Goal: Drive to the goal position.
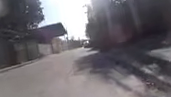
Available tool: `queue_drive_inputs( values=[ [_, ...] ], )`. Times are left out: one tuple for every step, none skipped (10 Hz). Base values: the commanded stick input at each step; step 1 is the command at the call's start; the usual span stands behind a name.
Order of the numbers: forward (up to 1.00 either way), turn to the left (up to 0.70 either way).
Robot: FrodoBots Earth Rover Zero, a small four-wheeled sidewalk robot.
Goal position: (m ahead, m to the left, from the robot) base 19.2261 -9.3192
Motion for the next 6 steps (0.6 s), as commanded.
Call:
queue_drive_inputs(
  values=[
    [1.0, 0.0],
    [1.0, 0.0],
    [1.0, 0.0],
    [1.0, -0.18],
    [1.0, -0.35],
    [1.0, -0.4]
  ],
)
